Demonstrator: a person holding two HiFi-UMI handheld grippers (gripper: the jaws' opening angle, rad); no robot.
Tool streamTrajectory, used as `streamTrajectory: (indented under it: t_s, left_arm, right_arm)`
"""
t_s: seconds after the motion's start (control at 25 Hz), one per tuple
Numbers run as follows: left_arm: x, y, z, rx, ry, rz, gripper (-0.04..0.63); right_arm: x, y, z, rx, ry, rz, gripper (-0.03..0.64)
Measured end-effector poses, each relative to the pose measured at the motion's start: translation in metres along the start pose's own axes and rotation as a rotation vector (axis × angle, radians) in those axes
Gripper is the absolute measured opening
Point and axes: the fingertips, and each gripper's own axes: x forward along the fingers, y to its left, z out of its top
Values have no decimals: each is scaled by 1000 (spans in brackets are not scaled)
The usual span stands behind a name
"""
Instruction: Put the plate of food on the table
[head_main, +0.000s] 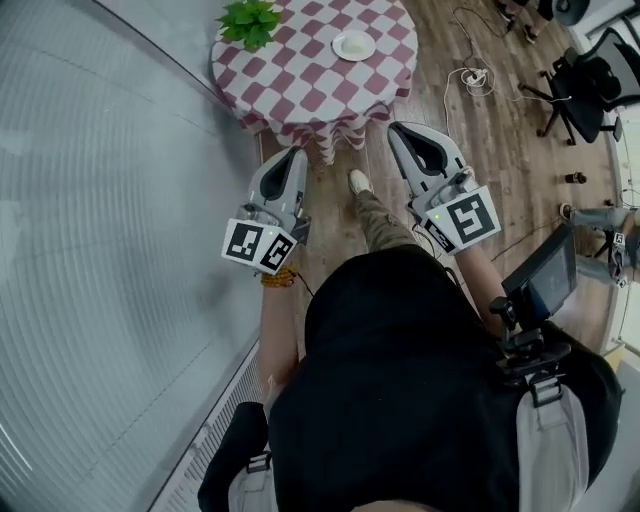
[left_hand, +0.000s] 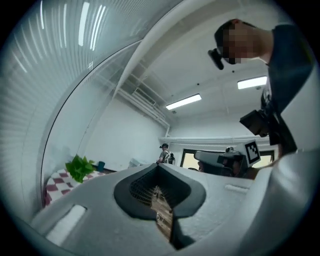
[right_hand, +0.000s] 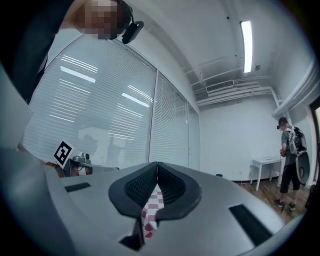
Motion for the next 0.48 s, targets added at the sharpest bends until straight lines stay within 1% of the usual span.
streamTrajectory:
  t_s: [0.04,0.12,0.2,0.24,0.48]
  left_arm:
    - [-4,-5,5,40,-24,-8,6]
    - [-13,-7,5,94,-38,3,6]
    - [-19,-6,-4,116,-23,29,6]
    - [-20,-7,-9,125,-15,34,6]
    - [-23,-24,-31,235,26,10,6]
  right_arm:
    - [-1,6,2,-27,-8,8,9]
    - [-3,20,1,-112,-12,23,9]
    - [-7,33,-7,-184,15,36,9]
    - [-11,38,-12,-203,32,43,9]
    - [-23,53,-43,-220,98,69,9]
